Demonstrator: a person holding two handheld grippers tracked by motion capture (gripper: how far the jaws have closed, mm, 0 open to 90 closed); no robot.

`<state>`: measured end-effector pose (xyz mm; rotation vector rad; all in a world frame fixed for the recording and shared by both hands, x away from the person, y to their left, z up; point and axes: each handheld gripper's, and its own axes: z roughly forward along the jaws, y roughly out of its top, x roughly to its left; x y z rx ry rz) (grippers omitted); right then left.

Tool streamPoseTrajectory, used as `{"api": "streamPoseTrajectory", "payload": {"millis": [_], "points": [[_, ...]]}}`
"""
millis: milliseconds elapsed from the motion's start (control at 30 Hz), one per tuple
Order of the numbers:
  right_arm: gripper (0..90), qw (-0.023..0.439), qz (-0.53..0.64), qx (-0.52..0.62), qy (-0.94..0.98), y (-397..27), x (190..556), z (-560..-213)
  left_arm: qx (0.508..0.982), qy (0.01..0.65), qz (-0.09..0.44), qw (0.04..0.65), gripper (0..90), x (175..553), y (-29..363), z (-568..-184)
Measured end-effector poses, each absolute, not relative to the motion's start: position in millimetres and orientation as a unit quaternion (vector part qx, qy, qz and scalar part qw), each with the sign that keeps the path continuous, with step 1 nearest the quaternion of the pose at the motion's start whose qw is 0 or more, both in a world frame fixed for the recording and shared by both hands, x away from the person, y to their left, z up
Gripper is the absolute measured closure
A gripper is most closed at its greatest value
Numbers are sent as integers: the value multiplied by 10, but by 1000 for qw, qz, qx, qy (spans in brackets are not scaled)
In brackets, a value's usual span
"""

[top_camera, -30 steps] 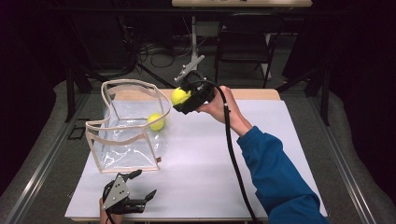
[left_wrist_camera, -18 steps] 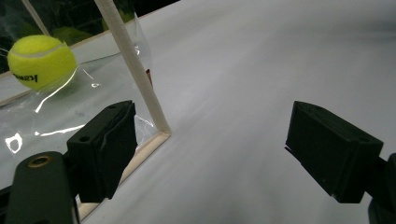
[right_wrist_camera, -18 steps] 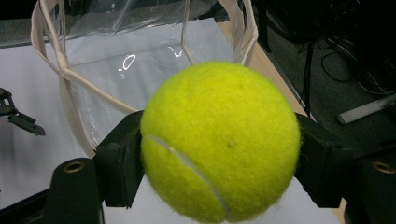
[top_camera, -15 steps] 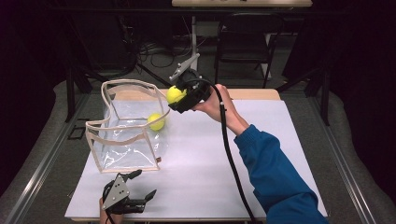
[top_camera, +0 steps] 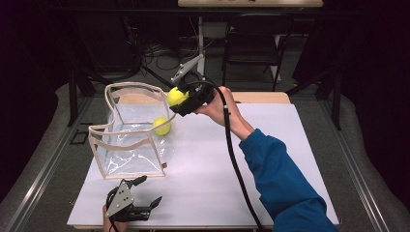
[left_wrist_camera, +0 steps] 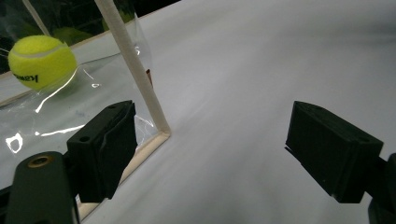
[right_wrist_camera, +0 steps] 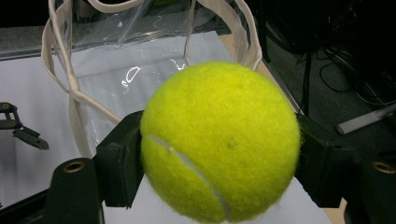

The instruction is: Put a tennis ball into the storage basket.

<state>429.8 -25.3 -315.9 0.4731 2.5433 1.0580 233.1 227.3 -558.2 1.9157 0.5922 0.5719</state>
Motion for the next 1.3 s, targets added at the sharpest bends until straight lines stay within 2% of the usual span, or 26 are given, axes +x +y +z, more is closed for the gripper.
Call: {"api": "streamPoseTrajectory", "payload": {"millis": [1300], "points": [[264,184,383,149,893,36,4264,-3047,793,244,234,507,159,2331,2270,-5583]]}}
